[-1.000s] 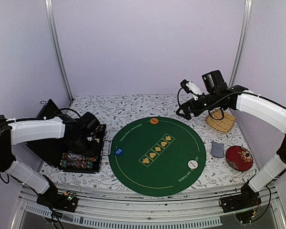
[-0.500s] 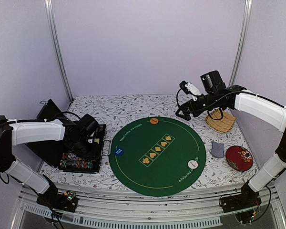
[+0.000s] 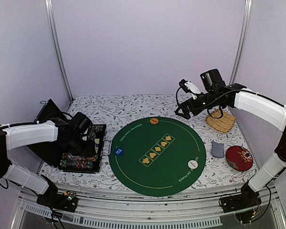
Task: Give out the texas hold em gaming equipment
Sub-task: Pick up the pile of poker chips from the chip case, then pass from the left arm to the right
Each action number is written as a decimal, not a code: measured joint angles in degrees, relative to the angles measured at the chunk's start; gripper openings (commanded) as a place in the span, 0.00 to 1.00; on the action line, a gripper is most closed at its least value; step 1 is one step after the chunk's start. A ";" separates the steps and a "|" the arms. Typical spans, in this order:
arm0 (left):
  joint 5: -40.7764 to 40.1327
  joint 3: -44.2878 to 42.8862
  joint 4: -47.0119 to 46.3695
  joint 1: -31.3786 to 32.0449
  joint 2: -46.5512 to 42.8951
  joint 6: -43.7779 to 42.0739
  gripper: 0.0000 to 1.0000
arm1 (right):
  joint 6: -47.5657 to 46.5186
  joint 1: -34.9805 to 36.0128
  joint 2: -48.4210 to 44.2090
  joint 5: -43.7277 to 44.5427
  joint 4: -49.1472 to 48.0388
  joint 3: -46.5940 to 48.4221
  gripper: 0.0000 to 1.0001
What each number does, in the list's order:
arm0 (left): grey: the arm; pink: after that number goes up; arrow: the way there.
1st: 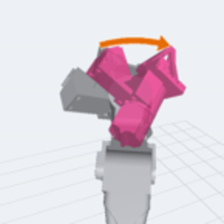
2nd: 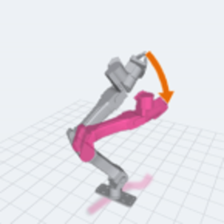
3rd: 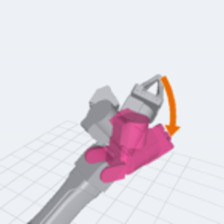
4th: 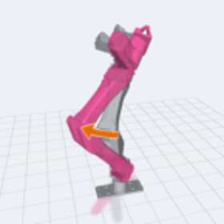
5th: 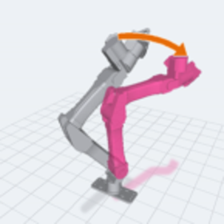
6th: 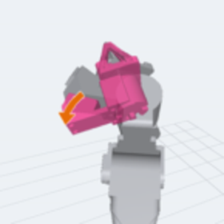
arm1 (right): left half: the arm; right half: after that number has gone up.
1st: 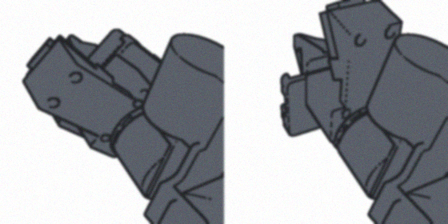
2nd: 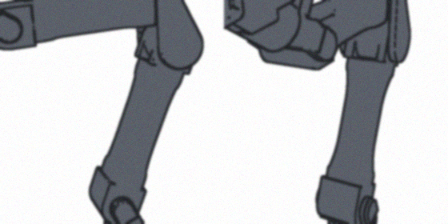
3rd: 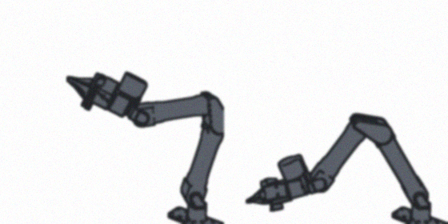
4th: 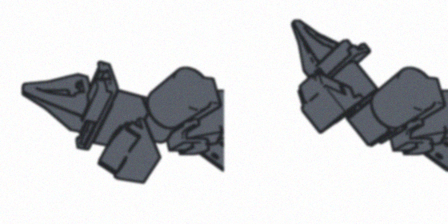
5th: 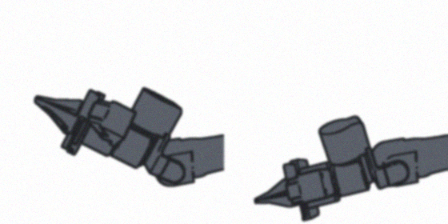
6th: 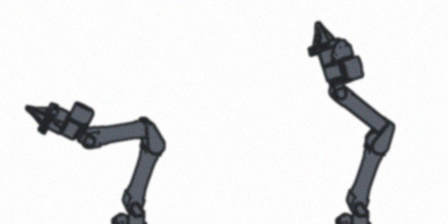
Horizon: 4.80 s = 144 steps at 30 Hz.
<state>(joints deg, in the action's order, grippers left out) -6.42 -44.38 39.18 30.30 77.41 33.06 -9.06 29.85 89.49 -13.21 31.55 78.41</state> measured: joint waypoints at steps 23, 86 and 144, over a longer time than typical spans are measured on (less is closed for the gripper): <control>4.24 2.03 -3.98 -1.38 -0.09 -1.36 0.62 | 0.00 0.00 0.26 -0.72 1.03 0.07 0.99; -3.63 -8.24 6.14 0.46 -8.22 -0.68 0.00 | 0.13 0.07 1.66 -2.01 2.23 1.31 0.99; 40.19 -10.19 -36.04 7.56 -1.75 8.31 0.00 | -39.87 27.10 16.00 -0.52 -38.91 0.59 0.21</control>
<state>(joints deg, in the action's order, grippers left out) 33.78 -54.57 3.14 37.87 75.66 41.36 -48.93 56.95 105.49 -13.74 -7.35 79.00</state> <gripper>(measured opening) 0.405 0.413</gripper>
